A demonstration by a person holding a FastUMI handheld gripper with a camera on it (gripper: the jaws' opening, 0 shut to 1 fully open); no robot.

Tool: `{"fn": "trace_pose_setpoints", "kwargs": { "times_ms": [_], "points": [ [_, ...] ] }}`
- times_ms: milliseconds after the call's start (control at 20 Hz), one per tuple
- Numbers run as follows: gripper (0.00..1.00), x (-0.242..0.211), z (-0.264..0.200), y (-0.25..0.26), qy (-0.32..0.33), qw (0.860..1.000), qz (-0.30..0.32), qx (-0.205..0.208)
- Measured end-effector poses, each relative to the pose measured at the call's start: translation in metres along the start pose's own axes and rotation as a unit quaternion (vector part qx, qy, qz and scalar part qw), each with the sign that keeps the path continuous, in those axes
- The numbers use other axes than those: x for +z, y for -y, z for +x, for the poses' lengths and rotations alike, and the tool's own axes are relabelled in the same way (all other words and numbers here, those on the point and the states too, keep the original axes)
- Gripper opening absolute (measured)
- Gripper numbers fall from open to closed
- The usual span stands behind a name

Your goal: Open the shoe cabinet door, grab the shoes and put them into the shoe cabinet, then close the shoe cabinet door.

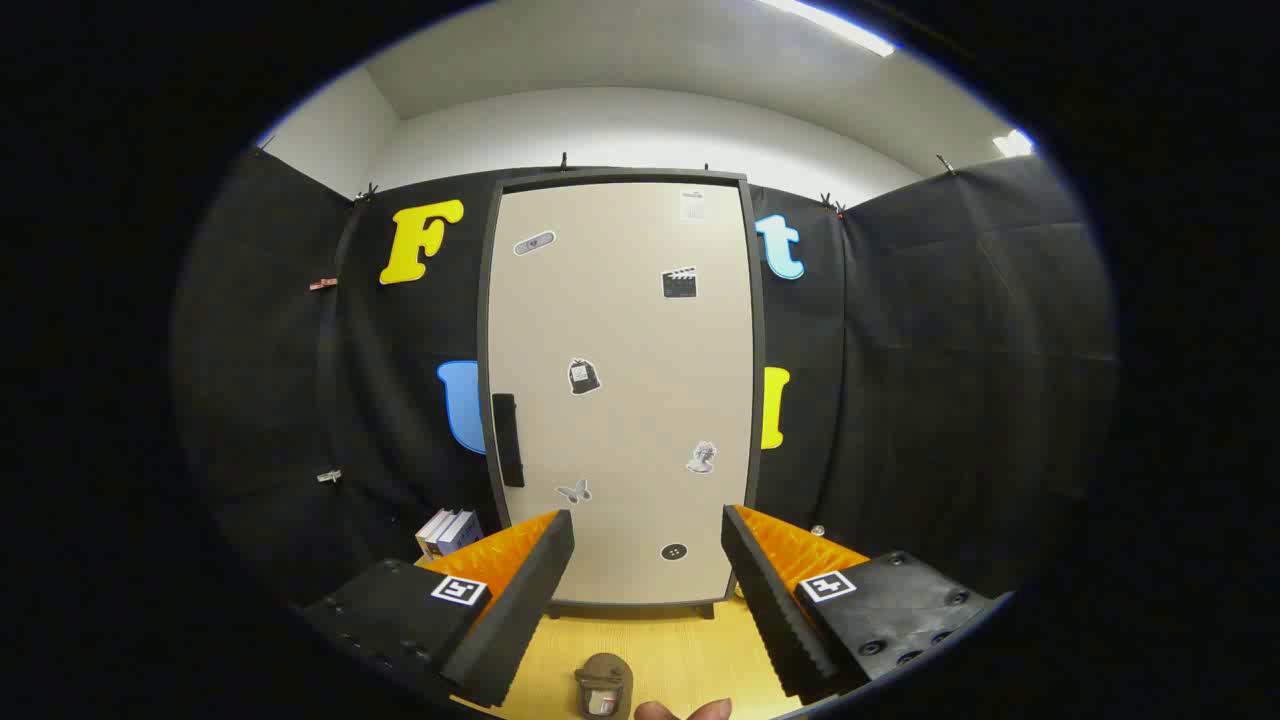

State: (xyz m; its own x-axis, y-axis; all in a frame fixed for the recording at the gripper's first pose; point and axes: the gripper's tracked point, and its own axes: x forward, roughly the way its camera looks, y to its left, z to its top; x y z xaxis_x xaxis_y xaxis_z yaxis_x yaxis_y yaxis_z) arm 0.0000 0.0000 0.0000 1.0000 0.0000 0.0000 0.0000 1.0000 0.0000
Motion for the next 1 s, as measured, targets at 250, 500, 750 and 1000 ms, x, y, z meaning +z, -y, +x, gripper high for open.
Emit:
{"fn": "trace_pose_setpoints", "kwargs": {
  "times_ms": [250,500,750,1000],
  "points": [
    [0.97,0.002,-0.001,-0.001,0.002,1.0,-0.002,-0.003],
    [0.97,0.002,-0.001,-0.003,0.004,1.0,0.0,-0.006],
    [0.97,0.002,0.002,-0.005,0.003,1.0,0.001,-0.006],
    [0.97,0.002,0.015,-0.018,0.004,1.0,0.003,0.0]
  ]
}}
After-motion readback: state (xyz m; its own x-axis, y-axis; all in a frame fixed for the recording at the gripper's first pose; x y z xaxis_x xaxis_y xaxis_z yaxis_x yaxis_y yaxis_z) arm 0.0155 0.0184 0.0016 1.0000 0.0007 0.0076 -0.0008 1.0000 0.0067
